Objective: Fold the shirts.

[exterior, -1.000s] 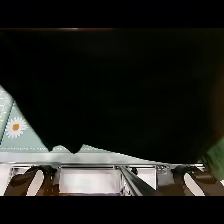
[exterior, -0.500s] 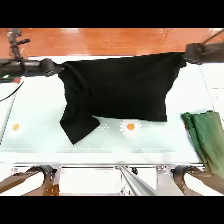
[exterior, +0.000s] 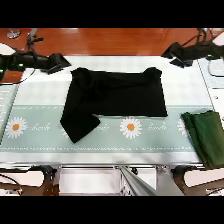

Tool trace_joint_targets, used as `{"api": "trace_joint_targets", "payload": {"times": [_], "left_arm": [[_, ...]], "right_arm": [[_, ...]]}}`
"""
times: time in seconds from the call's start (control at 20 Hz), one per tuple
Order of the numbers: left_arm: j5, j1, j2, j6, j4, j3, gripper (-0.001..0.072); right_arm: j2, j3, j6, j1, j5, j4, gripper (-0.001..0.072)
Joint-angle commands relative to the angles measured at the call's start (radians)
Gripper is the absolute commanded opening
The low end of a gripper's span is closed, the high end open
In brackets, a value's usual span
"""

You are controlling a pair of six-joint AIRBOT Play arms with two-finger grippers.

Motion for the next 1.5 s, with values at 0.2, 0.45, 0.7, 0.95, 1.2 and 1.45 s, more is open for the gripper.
{"api": "trace_joint_targets", "payload": {"times": [0.2,0.45,0.7,0.95,1.2,1.45], "left_arm": [[-0.204,0.299,0.233,-0.112,0.239,-0.466,0.0704],[0.018,0.328,0.438,0.076,-0.03,-0.936,0.0704],[0.21,0.209,0.441,0.174,-0.204,-1.042,0.0704],[0.311,0.039,0.441,0.172,-0.204,-1.038,0.051],[0.234,0.047,0.442,0.208,-0.203,-0.992,0.0016],[0.23,0.046,0.442,0.203,-0.204,-0.95,0.0016]], "right_arm": [[0.244,-0.39,-0.08,-0.312,0.199,-0.175,0.0616],[0.437,-0.835,-0.224,-0.347,-0.03,0.13,0.0616],[0.444,-0.892,-0.298,-0.305,-0.001,0.2,0.0616],[0.444,-0.892,-0.239,-0.249,-0.045,0.138,0.0617],[0.436,-0.892,-0.047,-0.246,-0.067,-0.15,0.0617],[0.321,-0.891,-0.109,-0.246,0.04,-0.072,0.0617]]}}
